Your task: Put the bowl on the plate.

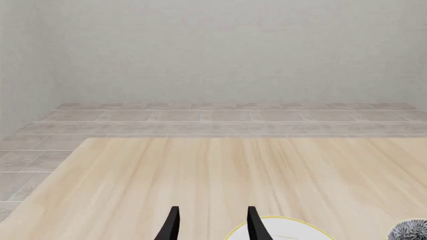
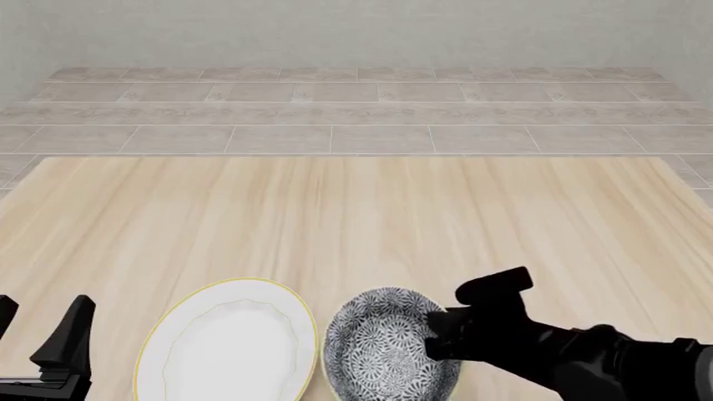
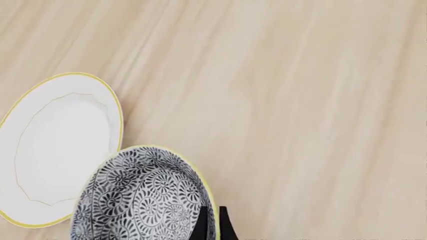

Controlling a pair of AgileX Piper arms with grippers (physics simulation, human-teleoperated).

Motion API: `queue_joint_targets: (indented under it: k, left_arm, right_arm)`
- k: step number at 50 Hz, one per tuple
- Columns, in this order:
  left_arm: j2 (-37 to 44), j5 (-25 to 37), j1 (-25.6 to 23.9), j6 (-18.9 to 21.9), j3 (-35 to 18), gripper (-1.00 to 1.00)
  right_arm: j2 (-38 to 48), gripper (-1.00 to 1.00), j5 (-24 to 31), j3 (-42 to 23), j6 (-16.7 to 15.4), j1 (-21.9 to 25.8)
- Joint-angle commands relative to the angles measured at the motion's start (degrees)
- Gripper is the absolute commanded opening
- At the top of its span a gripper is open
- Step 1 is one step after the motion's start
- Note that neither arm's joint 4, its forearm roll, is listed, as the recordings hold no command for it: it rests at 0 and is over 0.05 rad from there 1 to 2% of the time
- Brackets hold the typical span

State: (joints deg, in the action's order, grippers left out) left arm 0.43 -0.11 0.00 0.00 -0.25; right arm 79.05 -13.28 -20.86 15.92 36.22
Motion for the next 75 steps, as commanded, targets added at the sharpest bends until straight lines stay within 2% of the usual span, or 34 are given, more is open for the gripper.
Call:
queue_joint_targets:
  k: [1, 5, 27, 34, 49, 55, 56, 63, 75]
  left_arm:
    - [0.00, 0.00, 0.00, 0.00, 0.00, 1.00]
    - [0.00, 0.00, 0.00, 0.00, 0.00, 1.00]
    - [0.00, 0.00, 0.00, 0.00, 0.00, 1.00]
    - [0.00, 0.00, 0.00, 0.00, 0.00, 1.00]
    - [0.00, 0.00, 0.00, 0.00, 0.00, 1.00]
    - [0.00, 0.00, 0.00, 0.00, 0.00, 1.00]
    - [0.00, 0.00, 0.00, 0.00, 0.00, 1.00]
    - [0.00, 0.00, 0.00, 0.00, 0.00, 1.00]
    - [0.00, 0.00, 0.00, 0.00, 0.00, 1.00]
  right_arm:
    - [-2.33, -1.00, 0.39, 0.48, 3.43, 0.69]
    - [-3.65, -1.00, 0.79, 0.46, 4.74, 0.85]
    - [-10.41, -1.00, 4.99, -1.24, 4.64, -0.76]
    - [-13.40, -1.00, 7.22, -2.46, 5.82, -0.83]
    - [-14.65, -1.00, 13.97, -11.15, 4.69, 1.03]
    - [-12.78, -1.00, 15.15, -14.84, 6.04, 2.73]
    - [-12.10, -1.00, 15.23, -15.55, 7.23, 3.84]
    - [-8.93, -1.00, 17.85, -21.07, 6.52, 6.03]
    - [-5.18, -1.00, 19.32, -27.05, 5.85, 9.11]
